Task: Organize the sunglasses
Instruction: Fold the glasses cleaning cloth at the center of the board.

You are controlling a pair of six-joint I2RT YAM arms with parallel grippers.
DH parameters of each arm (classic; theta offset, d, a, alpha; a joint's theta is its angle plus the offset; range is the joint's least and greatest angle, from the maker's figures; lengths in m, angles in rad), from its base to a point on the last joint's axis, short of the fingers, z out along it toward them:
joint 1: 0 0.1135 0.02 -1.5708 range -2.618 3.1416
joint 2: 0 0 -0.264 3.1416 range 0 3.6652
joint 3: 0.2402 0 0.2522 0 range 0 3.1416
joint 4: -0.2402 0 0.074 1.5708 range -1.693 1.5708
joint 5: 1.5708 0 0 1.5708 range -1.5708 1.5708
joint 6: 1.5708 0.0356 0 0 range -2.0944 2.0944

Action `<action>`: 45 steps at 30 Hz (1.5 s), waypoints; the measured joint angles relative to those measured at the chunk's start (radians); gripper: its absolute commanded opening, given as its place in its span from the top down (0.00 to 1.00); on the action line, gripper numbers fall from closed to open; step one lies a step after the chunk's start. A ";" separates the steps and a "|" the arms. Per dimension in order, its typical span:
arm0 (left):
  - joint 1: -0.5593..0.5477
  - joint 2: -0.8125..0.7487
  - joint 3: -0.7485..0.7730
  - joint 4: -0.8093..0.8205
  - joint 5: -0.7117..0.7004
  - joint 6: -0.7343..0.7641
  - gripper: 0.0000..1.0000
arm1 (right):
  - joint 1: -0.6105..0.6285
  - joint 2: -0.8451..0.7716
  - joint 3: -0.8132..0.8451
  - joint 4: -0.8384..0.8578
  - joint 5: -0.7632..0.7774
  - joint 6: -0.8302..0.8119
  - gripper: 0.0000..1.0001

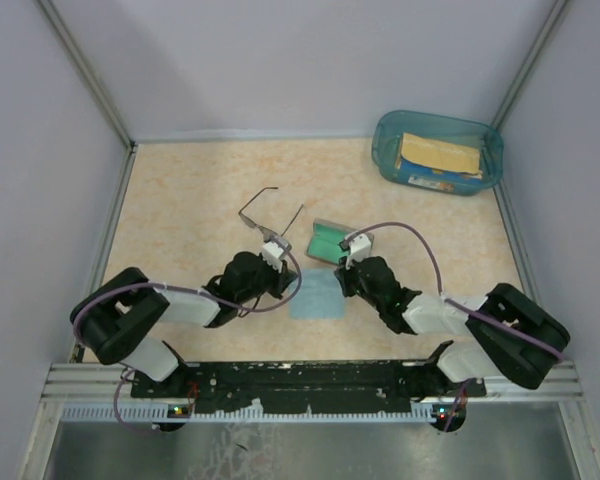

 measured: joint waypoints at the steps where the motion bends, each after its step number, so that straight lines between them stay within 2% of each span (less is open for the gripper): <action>1: 0.000 -0.004 -0.007 0.008 0.006 0.000 1.00 | 0.000 -0.006 -0.004 0.000 0.000 -0.001 1.00; 21: -0.039 -0.067 -0.093 0.089 0.043 0.000 1.00 | 0.057 -0.117 -0.090 0.004 -0.011 -0.002 1.00; 45: -0.119 -0.086 -0.156 0.170 -0.019 0.000 1.00 | 0.077 -0.169 -0.146 -0.003 -0.035 0.023 1.00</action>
